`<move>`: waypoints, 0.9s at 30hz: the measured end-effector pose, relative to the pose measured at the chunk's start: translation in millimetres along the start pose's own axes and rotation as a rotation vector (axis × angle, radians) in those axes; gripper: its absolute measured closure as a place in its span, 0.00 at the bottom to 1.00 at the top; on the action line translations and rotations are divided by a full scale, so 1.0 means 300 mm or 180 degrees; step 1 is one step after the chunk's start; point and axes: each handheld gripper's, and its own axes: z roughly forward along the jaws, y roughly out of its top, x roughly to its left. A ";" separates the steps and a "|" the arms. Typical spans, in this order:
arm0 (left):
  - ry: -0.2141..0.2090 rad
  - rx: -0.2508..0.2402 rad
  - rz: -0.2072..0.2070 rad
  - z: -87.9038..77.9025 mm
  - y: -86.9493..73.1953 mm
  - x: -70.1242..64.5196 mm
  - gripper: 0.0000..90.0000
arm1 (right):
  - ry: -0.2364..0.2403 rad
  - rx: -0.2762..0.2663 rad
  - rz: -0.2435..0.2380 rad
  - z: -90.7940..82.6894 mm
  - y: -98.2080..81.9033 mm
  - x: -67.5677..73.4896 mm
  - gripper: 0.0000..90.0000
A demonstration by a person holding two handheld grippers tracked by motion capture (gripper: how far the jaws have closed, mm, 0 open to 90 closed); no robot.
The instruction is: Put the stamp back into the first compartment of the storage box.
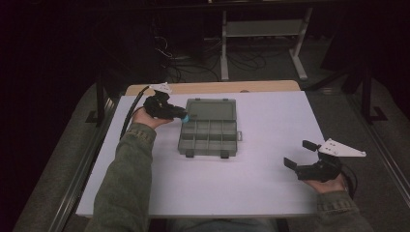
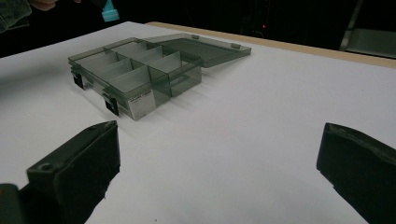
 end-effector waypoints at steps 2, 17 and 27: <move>0.0004 -0.0018 -0.0058 0.001 -0.002 -0.001 0.81 | 0.0000 0.0003 0.0003 0.000 0.000 0.001 0.00; -0.0018 0.0071 -0.0064 0.058 -0.015 0.013 0.81 | -0.0002 0.0004 0.0005 0.000 -0.002 -0.001 0.00; -0.0078 0.0098 -0.0090 0.075 -0.021 0.013 0.70 | 0.0008 0.0009 -0.0001 -0.002 -0.002 0.001 0.00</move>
